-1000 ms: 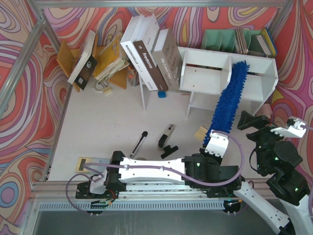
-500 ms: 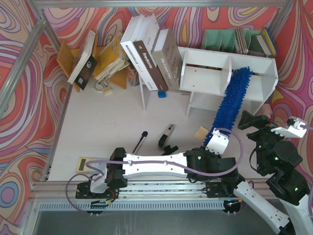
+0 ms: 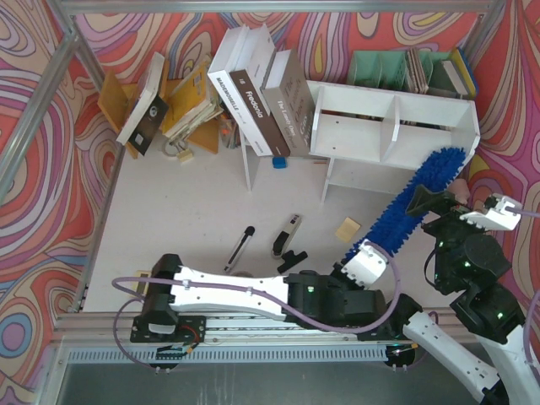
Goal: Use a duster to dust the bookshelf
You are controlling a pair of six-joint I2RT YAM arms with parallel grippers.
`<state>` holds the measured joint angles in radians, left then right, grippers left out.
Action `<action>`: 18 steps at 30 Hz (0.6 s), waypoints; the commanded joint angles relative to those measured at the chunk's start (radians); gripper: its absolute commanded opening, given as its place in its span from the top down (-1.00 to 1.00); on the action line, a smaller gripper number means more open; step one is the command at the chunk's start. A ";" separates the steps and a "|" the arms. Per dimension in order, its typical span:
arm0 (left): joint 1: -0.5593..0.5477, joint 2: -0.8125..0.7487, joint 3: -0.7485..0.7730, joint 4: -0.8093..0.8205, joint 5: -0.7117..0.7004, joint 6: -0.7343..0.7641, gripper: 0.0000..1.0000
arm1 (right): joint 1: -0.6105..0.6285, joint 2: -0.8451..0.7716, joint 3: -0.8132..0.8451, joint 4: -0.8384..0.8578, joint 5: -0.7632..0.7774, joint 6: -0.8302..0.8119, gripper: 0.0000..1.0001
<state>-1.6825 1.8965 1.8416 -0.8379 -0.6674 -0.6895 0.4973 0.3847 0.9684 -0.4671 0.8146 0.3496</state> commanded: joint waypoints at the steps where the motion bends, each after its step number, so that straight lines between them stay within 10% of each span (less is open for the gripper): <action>1: -0.003 -0.154 -0.169 0.097 -0.073 0.070 1.00 | -0.001 0.024 -0.019 0.077 0.044 -0.067 -0.72; 18: -0.047 -0.487 -0.598 0.274 -0.023 0.396 1.00 | -0.001 0.063 0.031 0.119 0.096 -0.179 -0.72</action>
<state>-1.7237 1.4540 1.2789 -0.7078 -0.7094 -0.4709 0.4973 0.4404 0.9375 -0.3531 0.8871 0.2005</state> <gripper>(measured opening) 0.345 0.860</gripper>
